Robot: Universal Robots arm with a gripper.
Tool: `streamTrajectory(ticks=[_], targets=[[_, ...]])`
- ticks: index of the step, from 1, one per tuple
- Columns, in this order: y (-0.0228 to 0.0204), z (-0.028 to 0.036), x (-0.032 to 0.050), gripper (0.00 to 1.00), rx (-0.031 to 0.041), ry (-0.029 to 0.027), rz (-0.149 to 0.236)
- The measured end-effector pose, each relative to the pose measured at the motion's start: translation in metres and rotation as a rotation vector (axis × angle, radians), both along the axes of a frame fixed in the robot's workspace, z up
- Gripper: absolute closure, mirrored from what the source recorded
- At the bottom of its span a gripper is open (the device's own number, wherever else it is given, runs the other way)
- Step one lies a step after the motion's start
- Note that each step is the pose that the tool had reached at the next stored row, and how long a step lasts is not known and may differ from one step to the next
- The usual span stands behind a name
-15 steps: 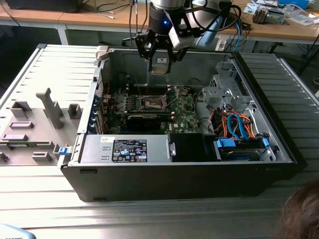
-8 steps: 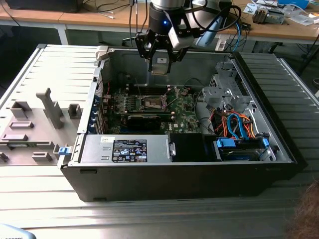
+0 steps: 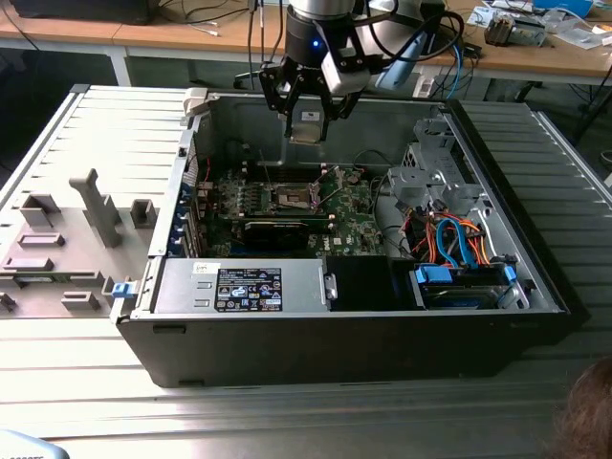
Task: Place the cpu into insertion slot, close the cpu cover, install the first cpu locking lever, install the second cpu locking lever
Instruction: 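Place the cpu into insertion slot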
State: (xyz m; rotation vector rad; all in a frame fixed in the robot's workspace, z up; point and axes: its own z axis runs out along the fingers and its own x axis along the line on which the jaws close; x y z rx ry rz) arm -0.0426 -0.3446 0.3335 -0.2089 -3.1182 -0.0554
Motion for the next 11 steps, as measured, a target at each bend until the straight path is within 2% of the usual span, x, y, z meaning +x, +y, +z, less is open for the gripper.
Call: streamTrajectory(ticks=[11], targets=[[0.0000,-0.0007,0.0000,0.45,0.0000,0.0000,-0.032]])
